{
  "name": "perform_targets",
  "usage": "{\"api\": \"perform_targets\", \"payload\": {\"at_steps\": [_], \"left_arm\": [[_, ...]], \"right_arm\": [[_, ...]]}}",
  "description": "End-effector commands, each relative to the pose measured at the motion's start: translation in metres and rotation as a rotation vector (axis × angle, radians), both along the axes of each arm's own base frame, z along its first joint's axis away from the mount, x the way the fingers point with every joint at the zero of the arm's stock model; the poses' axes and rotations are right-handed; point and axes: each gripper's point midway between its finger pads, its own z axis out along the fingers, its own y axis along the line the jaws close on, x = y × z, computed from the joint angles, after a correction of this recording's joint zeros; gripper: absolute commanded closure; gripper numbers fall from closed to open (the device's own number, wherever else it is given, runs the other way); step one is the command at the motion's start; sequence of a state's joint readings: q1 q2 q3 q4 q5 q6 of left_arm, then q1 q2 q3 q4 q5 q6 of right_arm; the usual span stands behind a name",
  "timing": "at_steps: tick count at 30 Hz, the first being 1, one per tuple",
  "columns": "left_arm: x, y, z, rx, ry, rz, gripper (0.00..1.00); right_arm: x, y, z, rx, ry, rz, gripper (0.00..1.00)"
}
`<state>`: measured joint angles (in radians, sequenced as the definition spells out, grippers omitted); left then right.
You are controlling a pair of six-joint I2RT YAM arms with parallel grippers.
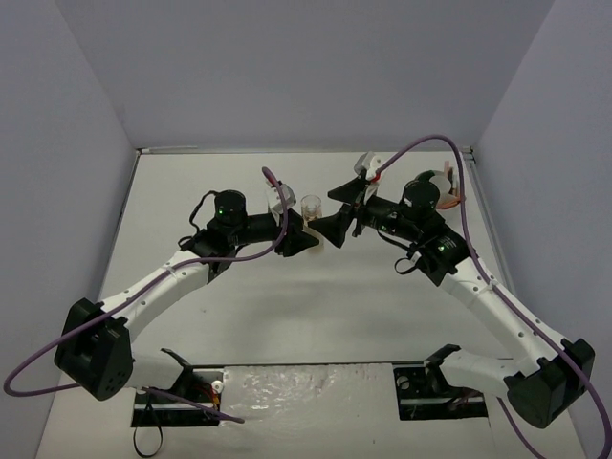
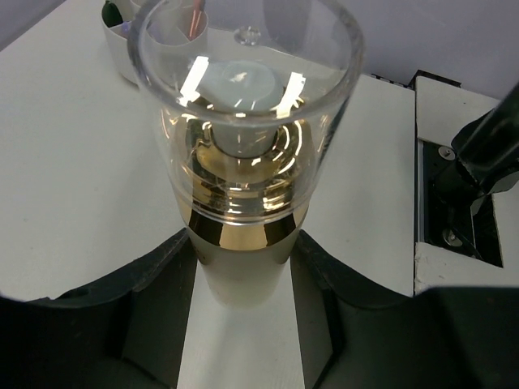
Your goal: Organize the makeup
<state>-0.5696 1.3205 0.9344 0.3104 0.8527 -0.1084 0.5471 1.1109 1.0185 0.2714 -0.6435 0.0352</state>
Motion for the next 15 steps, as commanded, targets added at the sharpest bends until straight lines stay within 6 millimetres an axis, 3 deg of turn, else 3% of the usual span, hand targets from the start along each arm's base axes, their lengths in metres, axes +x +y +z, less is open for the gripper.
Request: {"api": "perform_targets", "payload": {"at_steps": [1,9,15], "left_arm": [[-0.014,-0.006,0.088,-0.136,-0.250,-0.058,1.00],[-0.020,-0.009,0.094,-0.144,-0.273,-0.073,1.00],[-0.020,-0.009,0.097,-0.150,-0.279,-0.069,1.00]], "right_arm": [[0.000,0.011,0.033,0.057,-0.080,0.030,0.15],[0.006,0.018,0.014,0.028,-0.030,0.033,0.16],[0.009,0.020,-0.002,0.010,0.004,0.030,0.23]]}}
